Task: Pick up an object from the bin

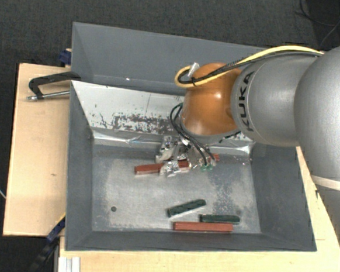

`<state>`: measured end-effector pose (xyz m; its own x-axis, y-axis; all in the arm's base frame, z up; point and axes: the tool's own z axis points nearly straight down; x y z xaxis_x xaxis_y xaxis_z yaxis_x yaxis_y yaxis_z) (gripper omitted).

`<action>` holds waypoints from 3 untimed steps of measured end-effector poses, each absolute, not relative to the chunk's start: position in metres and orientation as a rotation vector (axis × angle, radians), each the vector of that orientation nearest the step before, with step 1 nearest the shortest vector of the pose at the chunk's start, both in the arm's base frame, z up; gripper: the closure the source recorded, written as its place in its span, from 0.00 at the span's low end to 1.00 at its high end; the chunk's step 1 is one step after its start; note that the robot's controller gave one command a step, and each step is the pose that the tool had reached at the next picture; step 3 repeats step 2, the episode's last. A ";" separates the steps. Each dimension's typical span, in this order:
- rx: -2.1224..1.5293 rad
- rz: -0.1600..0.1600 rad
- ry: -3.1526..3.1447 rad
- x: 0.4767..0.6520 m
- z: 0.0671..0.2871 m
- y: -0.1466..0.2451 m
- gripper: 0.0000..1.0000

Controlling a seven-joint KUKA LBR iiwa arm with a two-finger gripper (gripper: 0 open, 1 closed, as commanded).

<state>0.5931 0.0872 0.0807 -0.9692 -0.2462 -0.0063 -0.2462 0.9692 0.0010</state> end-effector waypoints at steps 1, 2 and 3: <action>-0.388 0.003 3.111 0.593 0.081 0.087 1.00; -0.715 0.002 3.047 0.583 0.237 0.131 1.00; -0.715 0.002 3.047 0.583 0.237 0.131 1.00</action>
Offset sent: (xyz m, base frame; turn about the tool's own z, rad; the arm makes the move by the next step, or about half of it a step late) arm -0.0124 0.0420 0.1522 -0.2123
